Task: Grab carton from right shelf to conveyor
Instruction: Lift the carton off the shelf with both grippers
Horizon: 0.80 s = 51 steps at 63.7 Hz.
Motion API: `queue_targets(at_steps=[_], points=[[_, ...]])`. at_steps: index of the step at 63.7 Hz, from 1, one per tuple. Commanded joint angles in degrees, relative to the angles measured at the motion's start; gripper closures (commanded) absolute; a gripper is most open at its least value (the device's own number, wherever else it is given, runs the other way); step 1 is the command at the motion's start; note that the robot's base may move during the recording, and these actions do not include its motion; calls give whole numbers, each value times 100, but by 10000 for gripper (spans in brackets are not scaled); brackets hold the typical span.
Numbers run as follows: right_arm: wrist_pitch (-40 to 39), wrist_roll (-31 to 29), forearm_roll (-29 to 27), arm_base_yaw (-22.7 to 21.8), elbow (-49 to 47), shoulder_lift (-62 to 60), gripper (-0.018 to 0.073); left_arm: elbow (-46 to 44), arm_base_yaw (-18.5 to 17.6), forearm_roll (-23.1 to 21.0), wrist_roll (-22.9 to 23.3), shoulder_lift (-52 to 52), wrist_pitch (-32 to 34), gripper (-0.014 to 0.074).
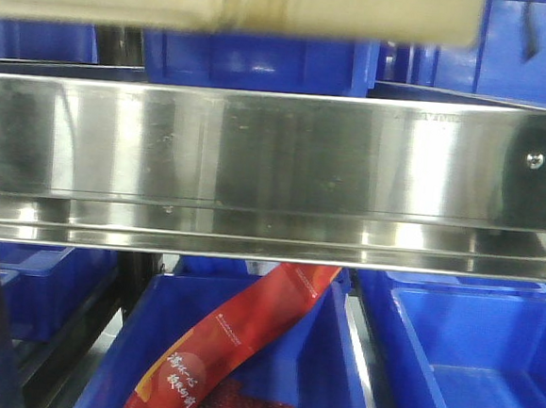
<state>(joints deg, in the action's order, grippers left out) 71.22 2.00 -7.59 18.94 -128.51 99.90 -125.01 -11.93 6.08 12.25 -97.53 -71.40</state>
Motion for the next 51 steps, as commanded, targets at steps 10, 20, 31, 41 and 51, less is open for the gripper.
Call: queue_targets(at_steps=[10, 20, 31, 41, 51], points=[[-126, -200, 100, 168, 611, -1127, 627, 309, -576, 573, 219, 762, 143, 605], [-126, -234, 100, 405, 1608, -1823, 627, 970, -984, 604, 336, 1307, 143, 605], [-126, -243, 100, 691, 2684, -2481, 627, 1971, -1455, 616, 396, 1916, 143, 605], [-160, -243, 100, 755, 3408, -2863, 627, 2954, -1594, 656, 520, 2385, 143, 606], [-196, -243, 100, 755, 3606, -2890, 627, 3129, -1594, 656, 571, 2460, 143, 606]])
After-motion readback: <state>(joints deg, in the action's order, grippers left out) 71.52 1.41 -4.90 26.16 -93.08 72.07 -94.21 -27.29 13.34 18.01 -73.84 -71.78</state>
